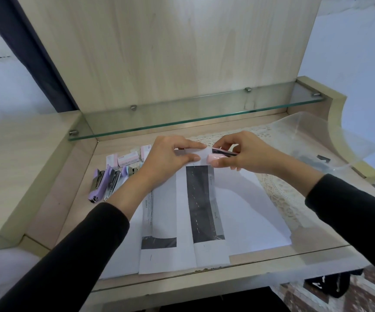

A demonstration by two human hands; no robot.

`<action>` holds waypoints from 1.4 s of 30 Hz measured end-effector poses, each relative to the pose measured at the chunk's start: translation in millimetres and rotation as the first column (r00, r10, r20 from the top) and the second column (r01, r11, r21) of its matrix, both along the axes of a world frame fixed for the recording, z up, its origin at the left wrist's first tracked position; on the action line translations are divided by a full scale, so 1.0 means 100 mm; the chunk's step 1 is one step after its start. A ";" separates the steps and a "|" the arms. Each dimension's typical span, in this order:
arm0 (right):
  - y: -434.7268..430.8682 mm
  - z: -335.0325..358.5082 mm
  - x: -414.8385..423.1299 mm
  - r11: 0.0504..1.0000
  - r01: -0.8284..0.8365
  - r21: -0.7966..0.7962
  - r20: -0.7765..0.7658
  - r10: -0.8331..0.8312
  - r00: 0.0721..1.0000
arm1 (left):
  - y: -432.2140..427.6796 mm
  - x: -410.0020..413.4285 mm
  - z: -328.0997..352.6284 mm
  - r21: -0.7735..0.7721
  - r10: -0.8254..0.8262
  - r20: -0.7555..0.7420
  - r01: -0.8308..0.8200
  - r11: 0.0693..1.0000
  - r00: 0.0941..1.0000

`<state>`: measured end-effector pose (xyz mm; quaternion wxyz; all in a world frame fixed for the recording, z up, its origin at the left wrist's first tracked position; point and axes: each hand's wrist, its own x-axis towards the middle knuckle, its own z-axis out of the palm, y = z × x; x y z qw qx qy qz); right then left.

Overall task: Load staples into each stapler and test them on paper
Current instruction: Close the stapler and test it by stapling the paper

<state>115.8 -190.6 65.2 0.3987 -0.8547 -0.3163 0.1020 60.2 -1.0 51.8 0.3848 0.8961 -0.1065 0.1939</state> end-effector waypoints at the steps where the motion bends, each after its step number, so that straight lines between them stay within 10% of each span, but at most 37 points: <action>1: 0.00 0.01 0.00 1.000 -0.004 -0.004 -0.002 0.004 1.000 | 0.00 0.00 0.00 0.006 0.006 0.011 -0.006 1.000 1.000; 42: 0.10 -0.01 -0.05 0.997 -0.045 -0.056 0.118 0.051 0.992 | -0.03 -0.08 -0.05 0.108 0.022 0.137 -0.037 0.993 0.990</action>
